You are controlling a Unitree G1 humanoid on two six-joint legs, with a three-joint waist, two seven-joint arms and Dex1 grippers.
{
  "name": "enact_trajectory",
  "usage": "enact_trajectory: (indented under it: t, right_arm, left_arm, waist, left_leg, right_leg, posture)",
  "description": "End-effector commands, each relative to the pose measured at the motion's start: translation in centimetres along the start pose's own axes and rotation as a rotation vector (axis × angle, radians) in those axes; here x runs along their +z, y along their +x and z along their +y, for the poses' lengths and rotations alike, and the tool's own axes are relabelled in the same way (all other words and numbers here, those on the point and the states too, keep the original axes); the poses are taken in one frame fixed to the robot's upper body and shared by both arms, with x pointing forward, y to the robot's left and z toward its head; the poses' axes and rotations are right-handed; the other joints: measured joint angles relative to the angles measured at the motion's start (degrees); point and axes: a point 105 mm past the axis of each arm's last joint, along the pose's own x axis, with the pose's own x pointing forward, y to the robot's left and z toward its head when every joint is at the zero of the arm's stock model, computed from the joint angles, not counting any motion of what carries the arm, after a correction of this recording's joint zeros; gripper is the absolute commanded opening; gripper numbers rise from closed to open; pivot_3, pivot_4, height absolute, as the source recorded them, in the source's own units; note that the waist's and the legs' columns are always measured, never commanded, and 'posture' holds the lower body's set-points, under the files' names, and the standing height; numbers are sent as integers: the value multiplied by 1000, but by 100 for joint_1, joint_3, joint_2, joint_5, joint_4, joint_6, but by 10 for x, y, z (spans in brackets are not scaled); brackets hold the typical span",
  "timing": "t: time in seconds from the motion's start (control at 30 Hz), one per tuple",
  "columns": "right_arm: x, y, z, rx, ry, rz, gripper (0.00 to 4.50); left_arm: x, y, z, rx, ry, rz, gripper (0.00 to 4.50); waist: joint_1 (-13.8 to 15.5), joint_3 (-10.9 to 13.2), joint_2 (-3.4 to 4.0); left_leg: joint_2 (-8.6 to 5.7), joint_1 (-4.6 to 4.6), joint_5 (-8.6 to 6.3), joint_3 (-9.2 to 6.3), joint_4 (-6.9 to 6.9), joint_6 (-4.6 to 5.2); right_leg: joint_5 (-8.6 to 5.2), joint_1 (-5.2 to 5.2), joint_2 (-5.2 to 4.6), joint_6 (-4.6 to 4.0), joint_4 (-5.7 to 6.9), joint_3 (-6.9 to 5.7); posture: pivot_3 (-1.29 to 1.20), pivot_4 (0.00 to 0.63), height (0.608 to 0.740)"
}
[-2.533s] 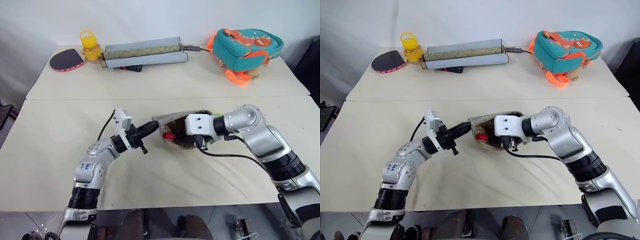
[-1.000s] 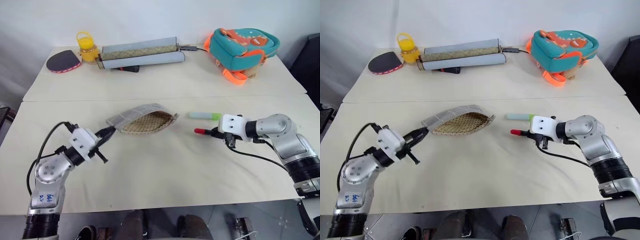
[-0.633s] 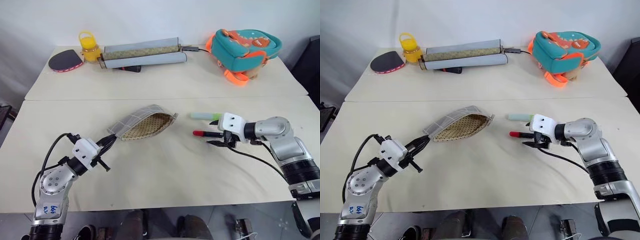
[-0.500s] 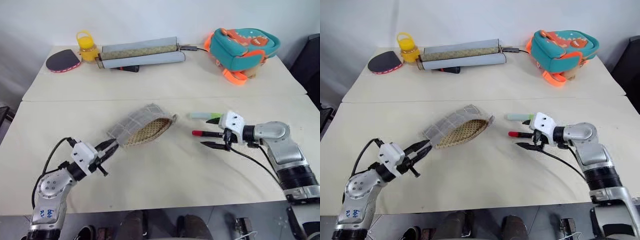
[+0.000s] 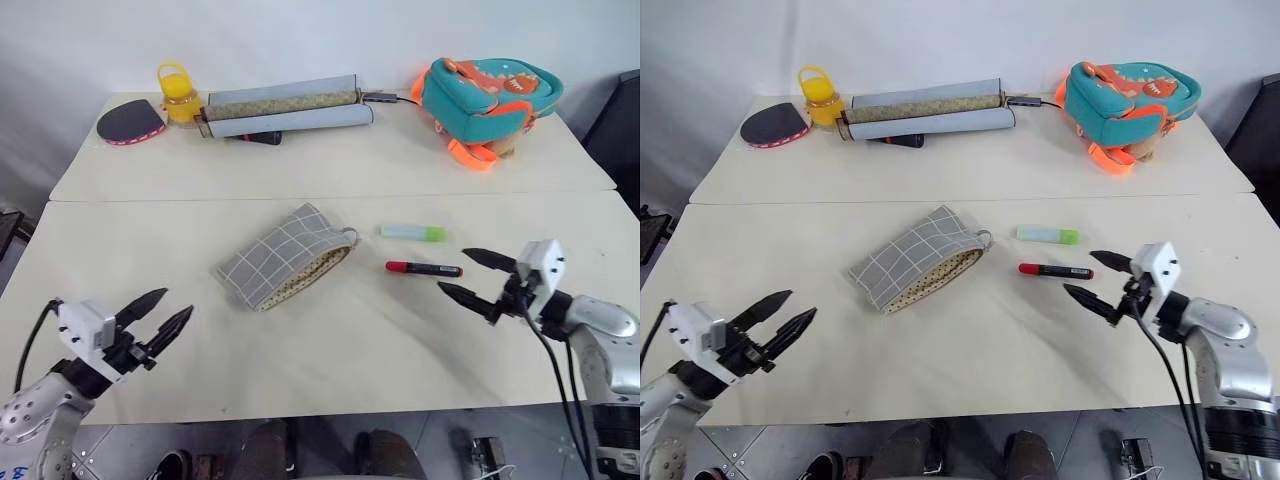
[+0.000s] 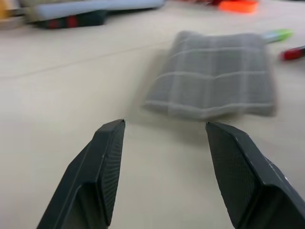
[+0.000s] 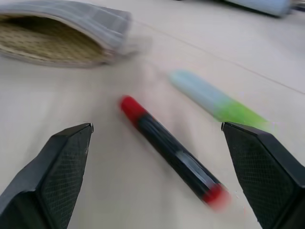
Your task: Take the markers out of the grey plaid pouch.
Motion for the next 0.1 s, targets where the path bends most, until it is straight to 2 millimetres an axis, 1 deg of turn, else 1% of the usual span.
enact_trajectory:
  t: [0.03,0.1]
  right_arm:
    - [-4,-24,-17,-49,-36,29,4500]
    - [-10,-31,-24,-61,-34,54,4500]
  left_arm:
    - [-4,-20,19,105,33,30,2880]
    - [-14,-28,22,122,37,65,2880]
  waist:
    - [0,0,0]
    - [-2,0,0]
  left_leg:
    - [0,0,0,1,0,0]
    - [1,2,0,5,0,1]
  right_leg:
    - [0,0,0,-1,0,0]
    - [0,0,-1,-1,-2,-4]
  posture:
    - [0,150,740]
    - [0,150,740]
